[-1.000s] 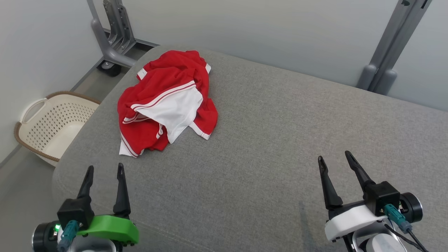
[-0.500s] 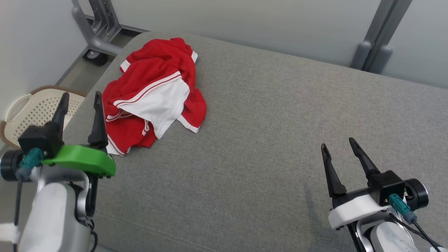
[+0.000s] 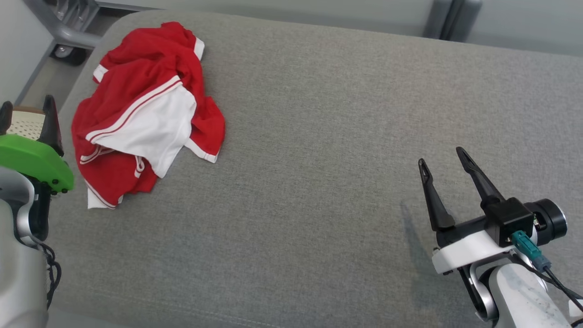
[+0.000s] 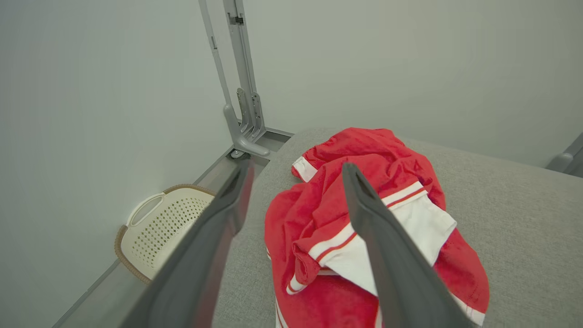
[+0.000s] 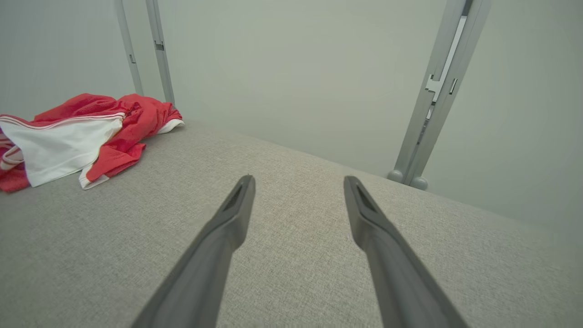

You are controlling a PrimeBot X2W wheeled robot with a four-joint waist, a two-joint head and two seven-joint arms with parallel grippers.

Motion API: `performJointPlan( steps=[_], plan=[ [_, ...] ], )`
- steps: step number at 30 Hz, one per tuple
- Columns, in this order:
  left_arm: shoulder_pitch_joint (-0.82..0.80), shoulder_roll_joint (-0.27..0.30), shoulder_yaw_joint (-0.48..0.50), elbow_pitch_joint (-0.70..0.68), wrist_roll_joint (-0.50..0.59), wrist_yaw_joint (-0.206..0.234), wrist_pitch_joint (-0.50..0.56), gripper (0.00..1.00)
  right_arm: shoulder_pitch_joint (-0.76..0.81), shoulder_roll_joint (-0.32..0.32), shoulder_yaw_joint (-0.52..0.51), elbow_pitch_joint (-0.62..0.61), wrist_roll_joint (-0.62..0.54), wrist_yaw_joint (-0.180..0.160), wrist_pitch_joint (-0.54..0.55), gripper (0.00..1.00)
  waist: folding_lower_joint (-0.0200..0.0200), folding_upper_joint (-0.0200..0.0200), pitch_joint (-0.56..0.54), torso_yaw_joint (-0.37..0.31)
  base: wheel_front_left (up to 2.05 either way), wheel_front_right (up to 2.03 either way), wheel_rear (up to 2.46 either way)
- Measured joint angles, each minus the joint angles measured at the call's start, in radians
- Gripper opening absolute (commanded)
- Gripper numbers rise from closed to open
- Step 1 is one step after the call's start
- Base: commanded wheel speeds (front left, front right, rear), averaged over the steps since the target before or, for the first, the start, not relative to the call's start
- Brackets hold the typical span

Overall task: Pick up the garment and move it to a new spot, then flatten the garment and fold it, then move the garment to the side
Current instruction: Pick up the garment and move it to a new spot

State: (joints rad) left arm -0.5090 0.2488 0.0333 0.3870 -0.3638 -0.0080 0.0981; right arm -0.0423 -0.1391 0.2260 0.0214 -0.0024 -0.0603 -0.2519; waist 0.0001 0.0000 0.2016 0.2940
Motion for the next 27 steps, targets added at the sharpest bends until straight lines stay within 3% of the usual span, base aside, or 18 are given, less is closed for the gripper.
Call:
performJointPlan(
  steps=[5,13,27],
  plan=[
    [-0.014,0.021,0.006,0.07,0.0,0.0,0.042,1.0,-0.023,-0.019,-0.008,-0.007,0.0,0.008,0.0,1.0,0.0,0.0,0.052,-0.044,0.0,0.0,0.0],
    [-0.03,0.004,0.008,0.182,-0.003,0.01,0.052,1.0,-0.051,-0.028,-0.027,-0.01,0.0,0.01,0.0,1.0,0.0001,0.0,0.122,-0.095,0.0,0.0,0.0],
    [-0.038,-0.003,0.027,0.315,-0.002,0.053,0.061,1.0,-0.054,-0.033,-0.025,-0.004,0.002,0.021,0.0,1.0,0.0,0.0001,0.154,-0.107,0.0,0.0,0.0]
  ],
)
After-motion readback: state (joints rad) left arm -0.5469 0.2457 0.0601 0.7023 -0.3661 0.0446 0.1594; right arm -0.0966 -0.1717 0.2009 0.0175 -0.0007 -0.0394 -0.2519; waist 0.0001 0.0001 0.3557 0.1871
